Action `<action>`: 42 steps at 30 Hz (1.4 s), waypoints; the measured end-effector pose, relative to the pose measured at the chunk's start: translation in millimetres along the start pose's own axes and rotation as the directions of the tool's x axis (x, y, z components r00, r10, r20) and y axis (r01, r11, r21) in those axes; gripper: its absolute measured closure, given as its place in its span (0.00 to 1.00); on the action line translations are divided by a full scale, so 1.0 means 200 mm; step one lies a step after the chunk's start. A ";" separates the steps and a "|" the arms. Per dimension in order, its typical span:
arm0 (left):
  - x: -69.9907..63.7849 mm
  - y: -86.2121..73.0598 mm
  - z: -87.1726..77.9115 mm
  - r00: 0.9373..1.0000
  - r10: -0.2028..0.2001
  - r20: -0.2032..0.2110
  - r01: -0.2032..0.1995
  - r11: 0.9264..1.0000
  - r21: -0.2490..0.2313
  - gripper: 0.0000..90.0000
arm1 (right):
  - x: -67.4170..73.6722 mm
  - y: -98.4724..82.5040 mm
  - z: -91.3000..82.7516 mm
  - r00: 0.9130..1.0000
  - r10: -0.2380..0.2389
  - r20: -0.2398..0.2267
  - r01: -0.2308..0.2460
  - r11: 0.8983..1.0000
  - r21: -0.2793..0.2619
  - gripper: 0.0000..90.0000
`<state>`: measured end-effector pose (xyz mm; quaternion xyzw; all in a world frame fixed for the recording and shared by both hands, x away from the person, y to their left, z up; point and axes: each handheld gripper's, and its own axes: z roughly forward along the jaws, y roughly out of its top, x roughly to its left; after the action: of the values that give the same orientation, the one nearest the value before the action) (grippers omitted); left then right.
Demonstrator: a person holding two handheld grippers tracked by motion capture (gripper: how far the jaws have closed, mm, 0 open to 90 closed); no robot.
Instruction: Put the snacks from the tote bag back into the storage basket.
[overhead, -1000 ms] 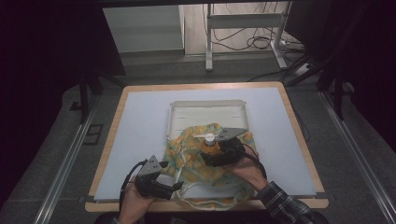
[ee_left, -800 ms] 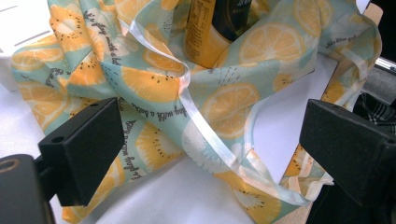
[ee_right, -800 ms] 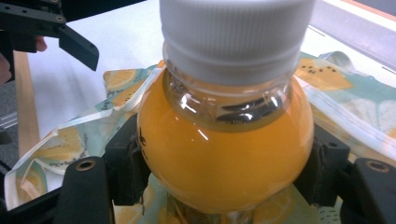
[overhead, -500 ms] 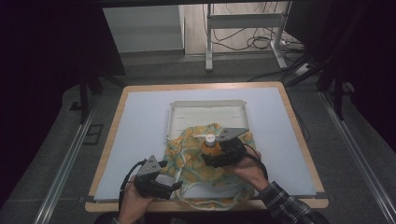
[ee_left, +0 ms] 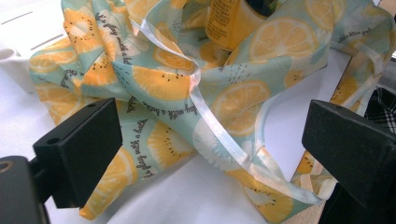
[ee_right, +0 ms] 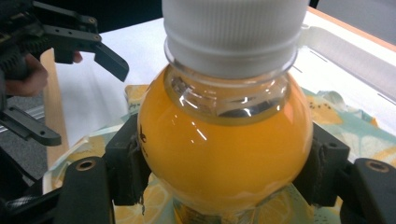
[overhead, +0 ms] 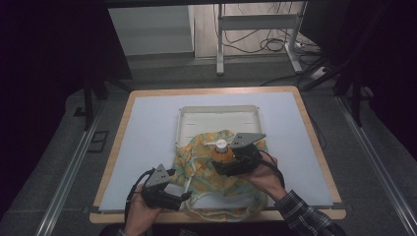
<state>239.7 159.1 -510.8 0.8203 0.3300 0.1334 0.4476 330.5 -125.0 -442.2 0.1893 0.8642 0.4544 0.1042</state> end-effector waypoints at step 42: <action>0.01 0.00 -0.03 1.000 0.009 -0.016 -0.009 0.999 -0.033 0.05 | -0.01 0.21 -0.02 1.000 -0.004 -0.024 0.003 0.999 -0.036 0.34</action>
<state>239.0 164.4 -508.5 0.8132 0.3275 0.1473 0.4580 341.3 -106.9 -404.8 0.1804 0.8575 0.4717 0.0980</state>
